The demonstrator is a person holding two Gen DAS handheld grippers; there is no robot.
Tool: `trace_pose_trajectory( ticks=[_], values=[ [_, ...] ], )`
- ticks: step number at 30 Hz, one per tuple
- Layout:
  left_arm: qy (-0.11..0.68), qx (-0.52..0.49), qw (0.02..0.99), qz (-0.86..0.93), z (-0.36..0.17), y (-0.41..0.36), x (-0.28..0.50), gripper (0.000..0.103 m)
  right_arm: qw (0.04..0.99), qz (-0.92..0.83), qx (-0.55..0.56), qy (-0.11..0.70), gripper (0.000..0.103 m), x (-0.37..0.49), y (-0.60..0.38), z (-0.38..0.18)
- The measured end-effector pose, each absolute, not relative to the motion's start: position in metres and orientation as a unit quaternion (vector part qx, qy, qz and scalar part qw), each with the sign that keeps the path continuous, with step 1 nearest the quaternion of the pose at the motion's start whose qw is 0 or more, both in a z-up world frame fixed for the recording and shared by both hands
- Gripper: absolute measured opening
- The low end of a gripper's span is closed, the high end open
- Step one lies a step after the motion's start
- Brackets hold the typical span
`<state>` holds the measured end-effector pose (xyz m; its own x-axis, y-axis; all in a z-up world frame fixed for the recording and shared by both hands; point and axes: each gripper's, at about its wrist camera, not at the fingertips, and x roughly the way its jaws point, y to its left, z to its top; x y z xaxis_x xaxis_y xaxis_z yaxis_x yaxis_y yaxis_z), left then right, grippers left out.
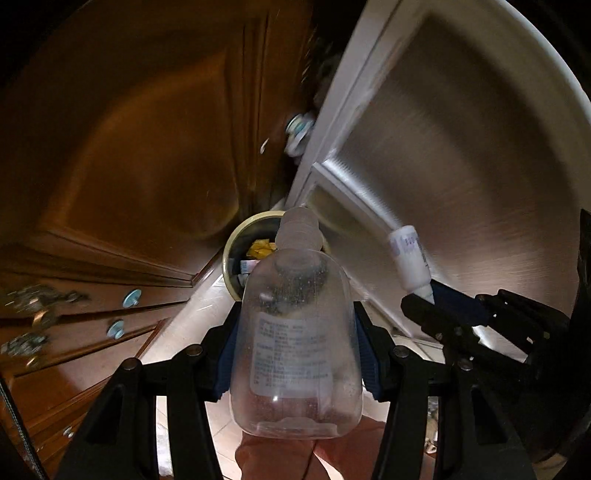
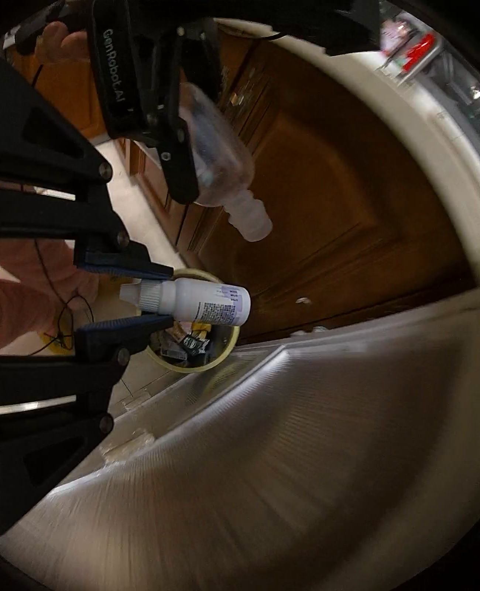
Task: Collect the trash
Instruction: 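Carry the clear bottle and white tube down over the floor bin, then open both tools to drop the bottle and tube into the bin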
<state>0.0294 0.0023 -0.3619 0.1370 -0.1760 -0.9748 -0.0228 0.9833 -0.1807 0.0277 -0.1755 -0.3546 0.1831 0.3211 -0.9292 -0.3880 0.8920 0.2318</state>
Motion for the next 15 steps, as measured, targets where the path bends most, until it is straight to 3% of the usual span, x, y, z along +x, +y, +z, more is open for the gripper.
trace_pose_trajectory(
  ticks=[10, 12, 15],
  values=[
    [0.668, -0.039, 0.742, -0.039, -0.456, 0.008, 0.059, 0.055, 0.755, 0.219, -0.036, 0.617, 0.020, 0.066, -0.155, -0.454],
    [0.671, -0.041, 0.739, -0.040, -0.463, 0.008, 0.063, 0.063, 0.749, 0.223, -0.021, 0.623, 0.024, 0.072, -0.157, -0.458],
    [0.671, -0.044, 0.740, -0.036, -0.459, 0.007, 0.065, 0.065, 0.755, 0.220, -0.017, 0.617, 0.031, 0.077, -0.162, -0.454]
  ],
)
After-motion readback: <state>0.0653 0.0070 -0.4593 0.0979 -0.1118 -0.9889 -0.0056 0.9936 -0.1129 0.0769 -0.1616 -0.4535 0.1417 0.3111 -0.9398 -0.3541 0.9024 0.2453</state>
